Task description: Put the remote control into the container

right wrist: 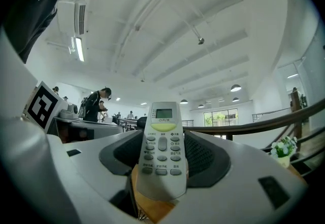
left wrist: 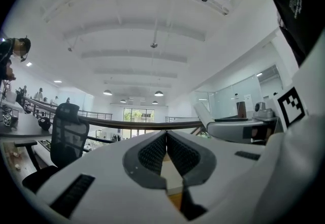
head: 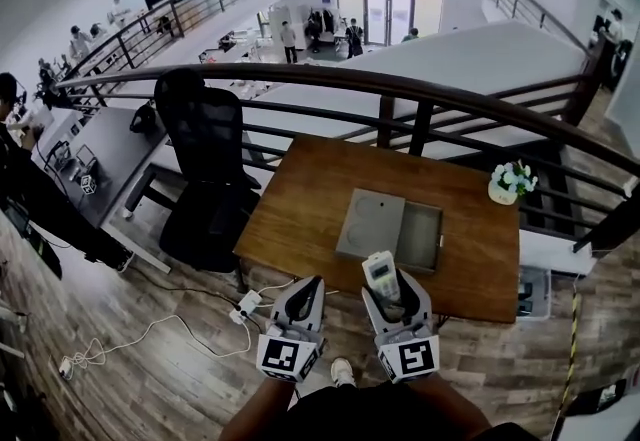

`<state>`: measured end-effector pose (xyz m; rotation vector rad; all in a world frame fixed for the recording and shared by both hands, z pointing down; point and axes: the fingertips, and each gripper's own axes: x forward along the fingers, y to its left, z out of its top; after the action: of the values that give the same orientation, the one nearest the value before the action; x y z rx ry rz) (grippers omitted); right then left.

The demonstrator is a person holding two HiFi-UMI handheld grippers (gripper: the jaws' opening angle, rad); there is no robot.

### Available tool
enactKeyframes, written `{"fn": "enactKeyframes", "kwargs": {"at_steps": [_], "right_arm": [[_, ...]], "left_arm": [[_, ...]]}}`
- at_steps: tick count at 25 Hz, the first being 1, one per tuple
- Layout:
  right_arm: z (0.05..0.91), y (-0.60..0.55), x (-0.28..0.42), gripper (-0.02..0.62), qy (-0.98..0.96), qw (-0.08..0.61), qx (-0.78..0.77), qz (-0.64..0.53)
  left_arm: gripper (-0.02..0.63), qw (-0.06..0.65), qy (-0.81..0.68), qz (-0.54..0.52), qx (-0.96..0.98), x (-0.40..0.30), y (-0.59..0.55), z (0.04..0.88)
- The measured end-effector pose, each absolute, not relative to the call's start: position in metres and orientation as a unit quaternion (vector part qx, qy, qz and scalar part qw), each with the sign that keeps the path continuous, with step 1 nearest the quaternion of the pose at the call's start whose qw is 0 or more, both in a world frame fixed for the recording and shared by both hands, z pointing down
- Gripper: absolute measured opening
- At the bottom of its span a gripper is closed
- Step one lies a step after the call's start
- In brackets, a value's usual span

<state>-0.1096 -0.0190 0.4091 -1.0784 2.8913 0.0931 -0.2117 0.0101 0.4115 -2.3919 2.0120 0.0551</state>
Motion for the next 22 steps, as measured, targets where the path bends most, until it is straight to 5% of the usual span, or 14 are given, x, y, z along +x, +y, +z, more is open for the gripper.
{"fn": "enactKeyframes", "kwargs": {"at_steps": [22], "right_arm": [[0.422,-0.145,-0.086,0.267,0.919,0.039,-0.392,0.006]], "left_arm": [[0.008,-0.008,0.647,0.005,-0.762,-0.196,-0.116,0.438]]}}
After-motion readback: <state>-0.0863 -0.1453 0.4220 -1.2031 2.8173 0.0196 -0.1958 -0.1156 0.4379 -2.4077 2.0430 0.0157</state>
